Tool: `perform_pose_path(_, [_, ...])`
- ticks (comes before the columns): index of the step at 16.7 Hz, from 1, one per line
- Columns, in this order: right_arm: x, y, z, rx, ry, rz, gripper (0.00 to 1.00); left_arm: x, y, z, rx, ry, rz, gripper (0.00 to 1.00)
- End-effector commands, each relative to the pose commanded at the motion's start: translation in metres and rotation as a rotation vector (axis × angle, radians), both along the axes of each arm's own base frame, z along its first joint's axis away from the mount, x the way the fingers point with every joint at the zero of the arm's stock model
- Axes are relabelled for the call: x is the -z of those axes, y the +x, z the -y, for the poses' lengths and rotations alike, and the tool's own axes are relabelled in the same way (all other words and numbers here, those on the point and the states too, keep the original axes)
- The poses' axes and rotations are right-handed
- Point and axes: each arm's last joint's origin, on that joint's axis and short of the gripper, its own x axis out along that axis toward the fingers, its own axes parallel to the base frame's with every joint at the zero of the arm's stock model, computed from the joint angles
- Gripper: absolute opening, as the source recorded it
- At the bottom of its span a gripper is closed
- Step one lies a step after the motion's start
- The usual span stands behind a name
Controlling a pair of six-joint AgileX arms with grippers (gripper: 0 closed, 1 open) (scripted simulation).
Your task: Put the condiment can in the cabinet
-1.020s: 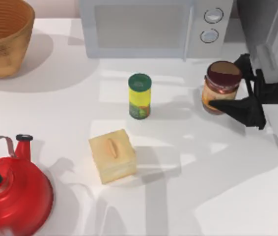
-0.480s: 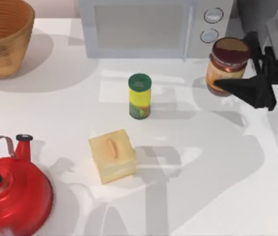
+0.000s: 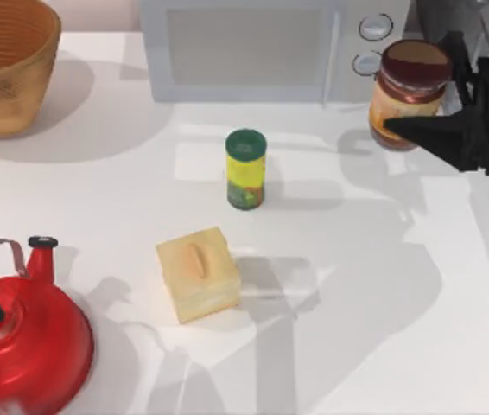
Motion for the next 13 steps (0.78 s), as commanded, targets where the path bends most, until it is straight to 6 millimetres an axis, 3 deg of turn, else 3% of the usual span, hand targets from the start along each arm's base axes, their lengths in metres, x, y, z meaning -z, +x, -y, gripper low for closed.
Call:
perform_pose_path(5, [-0.008, -0.003, -0.004, -0.001, 0.002, 0.011, 0.0, 0.0, 0.0, 0.0, 0.0, 0.0, 0.0, 1.0])
perform_pose_path(9, [-0.045, -0.025, -0.006, 0.095, 0.027, 0.0, 0.0, 0.0, 0.0, 0.0, 0.0, 0.0, 0.0, 1.0])
perform_pose_path(13, [-0.093, -0.07, 0.005, 0.339, 0.079, -0.041, 0.0, 0.0, 0.0, 0.0, 0.0, 0.0, 0.0, 1.0])
